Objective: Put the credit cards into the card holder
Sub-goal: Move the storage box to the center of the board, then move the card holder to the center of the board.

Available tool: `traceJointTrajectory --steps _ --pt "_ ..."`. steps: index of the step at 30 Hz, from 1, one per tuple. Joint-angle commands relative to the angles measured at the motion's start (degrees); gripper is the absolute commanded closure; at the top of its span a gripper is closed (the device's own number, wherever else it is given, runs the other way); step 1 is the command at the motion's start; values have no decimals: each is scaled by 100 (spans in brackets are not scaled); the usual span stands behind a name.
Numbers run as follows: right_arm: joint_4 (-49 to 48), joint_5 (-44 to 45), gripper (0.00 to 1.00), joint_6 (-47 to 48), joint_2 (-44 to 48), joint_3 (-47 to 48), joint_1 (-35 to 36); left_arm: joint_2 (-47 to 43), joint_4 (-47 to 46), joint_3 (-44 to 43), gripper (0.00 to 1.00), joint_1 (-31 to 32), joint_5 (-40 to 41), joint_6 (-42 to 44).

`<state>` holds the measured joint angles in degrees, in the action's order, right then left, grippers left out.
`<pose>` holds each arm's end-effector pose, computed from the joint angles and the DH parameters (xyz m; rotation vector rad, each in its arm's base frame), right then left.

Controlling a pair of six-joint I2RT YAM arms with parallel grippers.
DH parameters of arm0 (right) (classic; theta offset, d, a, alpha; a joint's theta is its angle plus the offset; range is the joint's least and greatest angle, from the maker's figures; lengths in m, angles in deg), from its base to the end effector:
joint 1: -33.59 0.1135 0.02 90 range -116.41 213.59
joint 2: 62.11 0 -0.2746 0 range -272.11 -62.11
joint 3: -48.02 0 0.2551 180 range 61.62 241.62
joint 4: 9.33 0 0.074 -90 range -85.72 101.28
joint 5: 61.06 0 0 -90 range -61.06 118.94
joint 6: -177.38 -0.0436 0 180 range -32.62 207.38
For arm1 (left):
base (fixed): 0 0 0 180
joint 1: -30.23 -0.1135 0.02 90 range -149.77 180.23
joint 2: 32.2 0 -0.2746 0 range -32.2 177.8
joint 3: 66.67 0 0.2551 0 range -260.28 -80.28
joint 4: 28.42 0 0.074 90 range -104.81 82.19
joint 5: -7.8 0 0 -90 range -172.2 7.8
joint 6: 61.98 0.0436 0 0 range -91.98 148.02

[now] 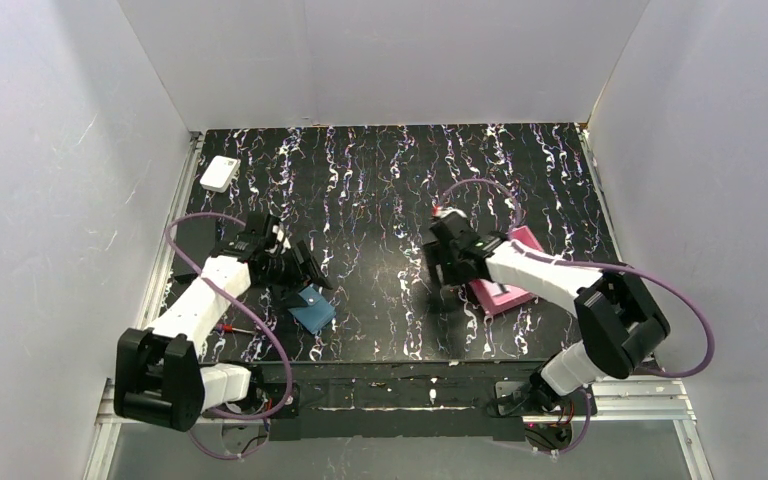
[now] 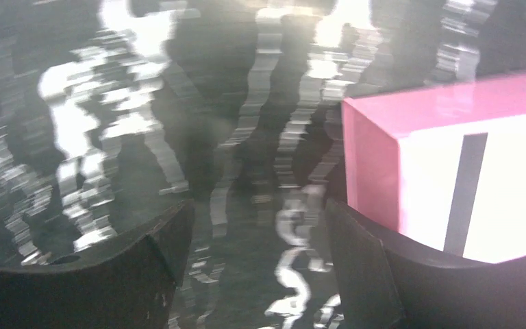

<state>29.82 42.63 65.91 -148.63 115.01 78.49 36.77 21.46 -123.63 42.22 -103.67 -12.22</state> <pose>0.2228 0.2074 0.2029 -0.4344 2.5184 0.1353 0.2167 -0.0623 0.2157 -0.5469 2.7103 -0.7745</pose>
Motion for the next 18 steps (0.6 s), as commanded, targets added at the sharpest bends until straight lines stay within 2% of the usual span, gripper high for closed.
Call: traceJointTrajectory --steps 1,3,10,14,18 --pt "131 481 21 -67 454 -458 -1056 306 10 -528 30 92 -364 300" --pt "122 253 21 104 648 -517 -1344 481 -50 -652 30 99 -508 357" --pt "170 -1296 20 805 1402 -127 -1379 1263 -169 -892 33 122 -470 599" --pt "232 -1780 19 836 1687 88 -1379 1258 -486 -502 33 118 -147 399" --pt "436 -1865 19 908 1797 331 -1379 1115 -419 -97 33 111 459 240"
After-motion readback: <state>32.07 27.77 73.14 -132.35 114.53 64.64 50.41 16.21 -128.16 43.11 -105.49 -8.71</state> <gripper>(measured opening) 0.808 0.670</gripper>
